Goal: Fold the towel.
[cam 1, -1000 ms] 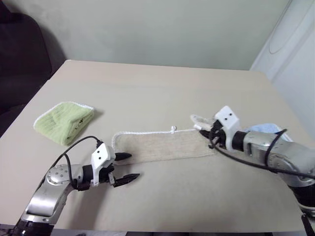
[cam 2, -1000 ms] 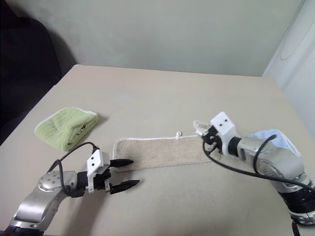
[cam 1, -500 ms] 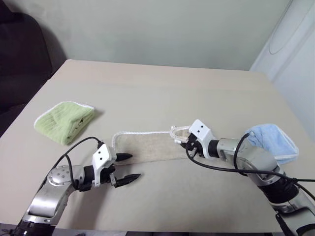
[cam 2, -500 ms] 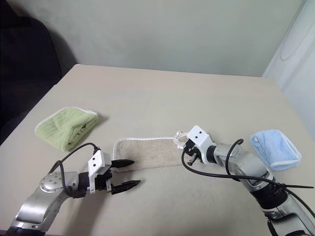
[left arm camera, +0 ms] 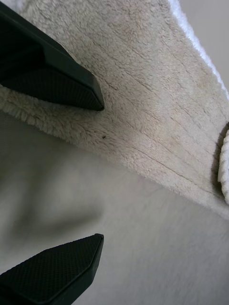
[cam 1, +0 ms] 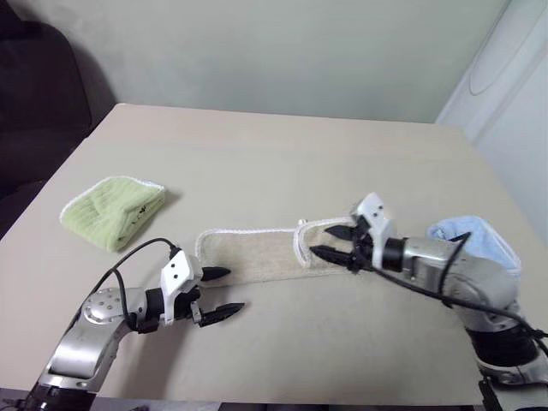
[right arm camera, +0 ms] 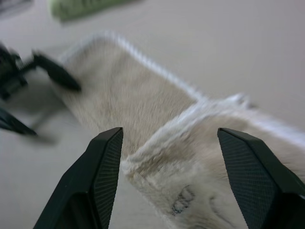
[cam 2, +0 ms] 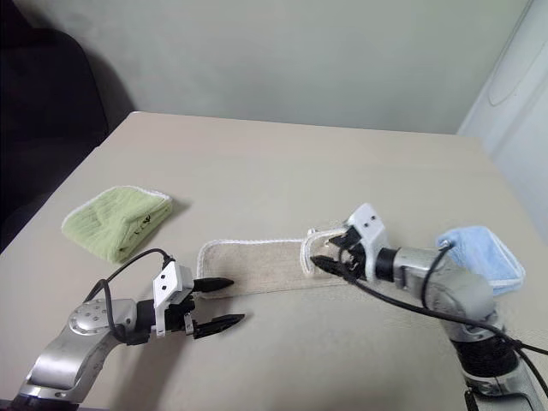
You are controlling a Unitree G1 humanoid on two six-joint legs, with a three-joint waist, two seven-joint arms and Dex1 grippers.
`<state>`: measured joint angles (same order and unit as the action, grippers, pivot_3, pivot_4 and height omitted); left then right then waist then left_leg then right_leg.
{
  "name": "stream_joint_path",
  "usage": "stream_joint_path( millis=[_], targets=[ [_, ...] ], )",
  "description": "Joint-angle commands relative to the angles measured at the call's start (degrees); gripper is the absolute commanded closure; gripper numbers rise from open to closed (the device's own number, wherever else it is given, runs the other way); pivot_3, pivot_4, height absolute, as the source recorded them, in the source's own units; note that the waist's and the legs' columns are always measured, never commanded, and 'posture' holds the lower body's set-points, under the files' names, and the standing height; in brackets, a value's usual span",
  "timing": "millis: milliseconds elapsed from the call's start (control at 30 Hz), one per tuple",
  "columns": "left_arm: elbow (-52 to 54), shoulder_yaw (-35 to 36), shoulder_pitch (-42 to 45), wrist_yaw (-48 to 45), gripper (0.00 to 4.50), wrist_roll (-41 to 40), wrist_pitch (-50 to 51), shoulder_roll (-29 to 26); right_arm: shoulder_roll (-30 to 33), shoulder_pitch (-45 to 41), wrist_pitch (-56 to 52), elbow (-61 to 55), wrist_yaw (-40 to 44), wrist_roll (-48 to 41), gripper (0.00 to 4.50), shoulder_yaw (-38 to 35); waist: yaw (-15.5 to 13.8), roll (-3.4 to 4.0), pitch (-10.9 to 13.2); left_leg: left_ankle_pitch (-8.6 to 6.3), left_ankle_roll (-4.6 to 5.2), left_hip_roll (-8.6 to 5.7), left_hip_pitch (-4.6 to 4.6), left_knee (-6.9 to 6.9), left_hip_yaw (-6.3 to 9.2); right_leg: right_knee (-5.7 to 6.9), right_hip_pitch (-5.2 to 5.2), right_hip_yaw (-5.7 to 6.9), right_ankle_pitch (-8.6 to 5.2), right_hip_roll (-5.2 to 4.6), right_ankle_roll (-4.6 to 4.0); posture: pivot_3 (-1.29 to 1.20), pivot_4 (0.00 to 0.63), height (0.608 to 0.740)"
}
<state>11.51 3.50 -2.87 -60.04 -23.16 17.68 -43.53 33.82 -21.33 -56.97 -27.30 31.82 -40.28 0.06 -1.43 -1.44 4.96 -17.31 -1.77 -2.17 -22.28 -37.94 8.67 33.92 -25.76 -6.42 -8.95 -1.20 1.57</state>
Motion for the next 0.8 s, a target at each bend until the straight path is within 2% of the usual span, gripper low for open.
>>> stream_joint_path(
  millis=[33, 67, 267, 500, 633, 800],
  targets=[
    [1.73, 1.21, 0.38, -0.21, 0.0, -1.31, -0.06, 0.02, -0.14, -0.54, -0.68, 0.44, -1.15, -1.86, 1.48, -4.91, 0.05, 0.0, 0.0, 0.01, -0.02, 0.01, 0.0, 0.0, 0.01, 0.01, -0.01, 0.0, 0.0, 0.01, 0.0, 0.0, 0.15, 0.74],
    [1.81, 1.38, 0.64, 0.02, 0.0, -1.87, 0.31, 0.35, -0.11, -0.85, 0.06, 1.98, -1.56, -0.11, 1.65, -4.04, 0.06, 0.0, 0.0, 0.01, -0.02, 0.01, 0.02, 0.01, 0.01, 0.01, -0.01, 0.0, 0.0, 0.01, 0.0, 0.0, 0.15, 0.74],
    [3.83, 5.19, 2.25, 2.33, 0.0, -10.38, 6.91, 3.29, -3.5, -1.33, 9.87, 10.83, -0.56, 9.81, 3.58, 4.08, 0.11, 0.0, 0.0, 0.02, -0.01, 0.05, 0.05, 0.04, 0.02, 0.05, -0.04, 0.01, 0.01, 0.02, -0.01, 0.0, 0.15, 0.74],
    [7.51, 13.59, -0.94, 8.12, 0.0, -23.17, 15.79, 6.78, -7.5, 0.37, 25.35, 23.01, 1.6, 21.03, 3.58, 11.45, 0.15, 0.03, 0.02, 0.04, 0.0, 0.08, 0.21, 0.12, 0.0, 0.03, 0.07, 0.03, 0.02, 0.02, 0.01, 0.0, 0.15, 0.74],
    [10.62, 18.51, -5.25, 12.99, 0.0, -29.78, 19.62, 9.0, -8.66, 2.04, 27.92, 27.73, 2.78, 24.07, 3.58, 13.34, 0.12, 0.07, 0.09, 0.03, 0.0, 0.09, 0.28, 0.11, 0.0, 0.02, 0.16, 0.03, 0.02, 0.01, 0.01, 0.0, 0.15, 0.74],
    [14.76, 22.58, -11.18, 20.36, 0.0, -37.94, 24.18, 11.64, -9.23, 3.68, 29.32, 27.57, 4.11, 25.72, 3.58, 13.72, 0.12, -0.03, 0.08, -0.01, -0.05, 0.2, 0.41, 0.13, -0.02, 0.01, 0.3, 0.05, -0.04, 0.08, 0.09, 0.0, 0.15, 0.74]
  ],
)
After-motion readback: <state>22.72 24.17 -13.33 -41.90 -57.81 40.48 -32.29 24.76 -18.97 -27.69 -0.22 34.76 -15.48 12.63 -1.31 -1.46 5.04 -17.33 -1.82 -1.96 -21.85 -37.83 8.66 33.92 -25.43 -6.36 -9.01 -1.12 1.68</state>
